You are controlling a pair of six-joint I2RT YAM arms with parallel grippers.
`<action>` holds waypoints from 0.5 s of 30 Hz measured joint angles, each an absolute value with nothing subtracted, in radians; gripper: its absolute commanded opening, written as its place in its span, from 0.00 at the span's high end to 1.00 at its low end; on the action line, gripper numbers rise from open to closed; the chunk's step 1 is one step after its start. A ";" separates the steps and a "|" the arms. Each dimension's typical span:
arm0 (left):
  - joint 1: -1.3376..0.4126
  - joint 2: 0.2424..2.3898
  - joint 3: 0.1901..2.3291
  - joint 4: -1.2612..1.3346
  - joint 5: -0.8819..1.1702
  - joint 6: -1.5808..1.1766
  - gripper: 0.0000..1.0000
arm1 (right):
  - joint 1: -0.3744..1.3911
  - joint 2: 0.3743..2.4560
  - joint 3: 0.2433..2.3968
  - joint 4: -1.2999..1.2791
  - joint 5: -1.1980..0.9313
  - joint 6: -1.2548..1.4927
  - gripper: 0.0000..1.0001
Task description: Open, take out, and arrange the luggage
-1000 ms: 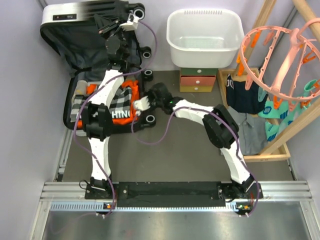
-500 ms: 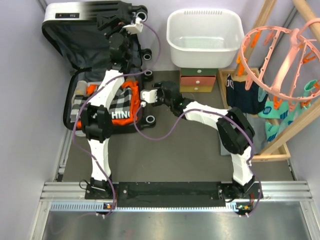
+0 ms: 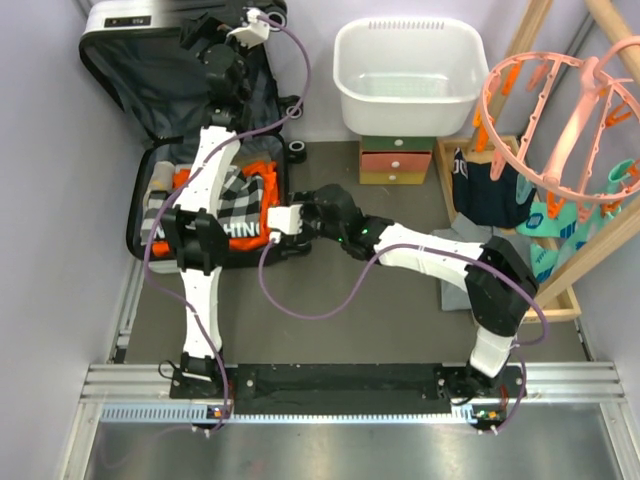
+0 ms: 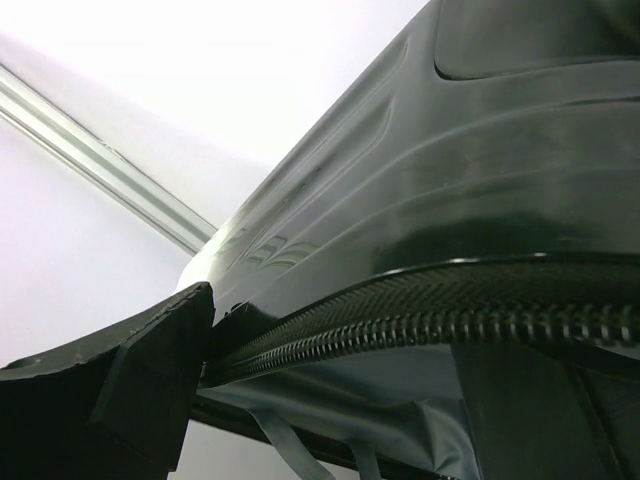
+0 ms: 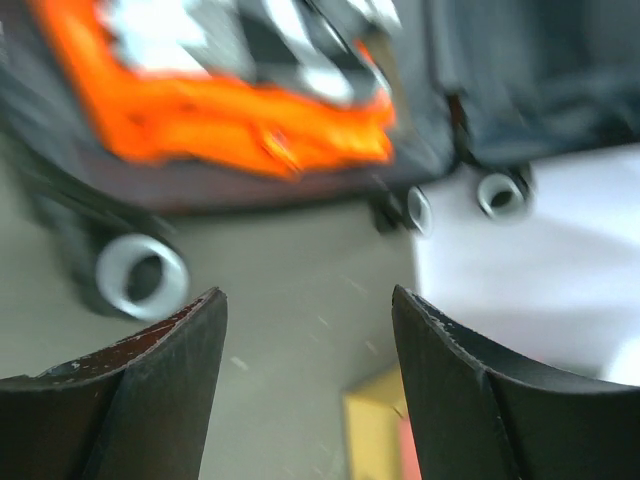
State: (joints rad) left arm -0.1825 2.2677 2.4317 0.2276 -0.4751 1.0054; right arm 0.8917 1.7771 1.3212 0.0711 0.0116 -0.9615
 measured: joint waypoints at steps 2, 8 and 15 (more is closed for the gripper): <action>-0.177 2.268 2.437 0.205 -0.468 0.993 0.01 | 0.932 1.774 1.322 0.062 -0.017 -0.923 0.34; -0.173 2.178 2.280 0.206 -0.401 0.910 0.01 | 0.980 1.774 1.322 0.053 -0.096 -0.830 0.32; -0.186 2.010 2.093 0.181 -0.314 0.793 0.01 | 0.986 1.797 1.343 0.059 -0.136 -0.751 0.30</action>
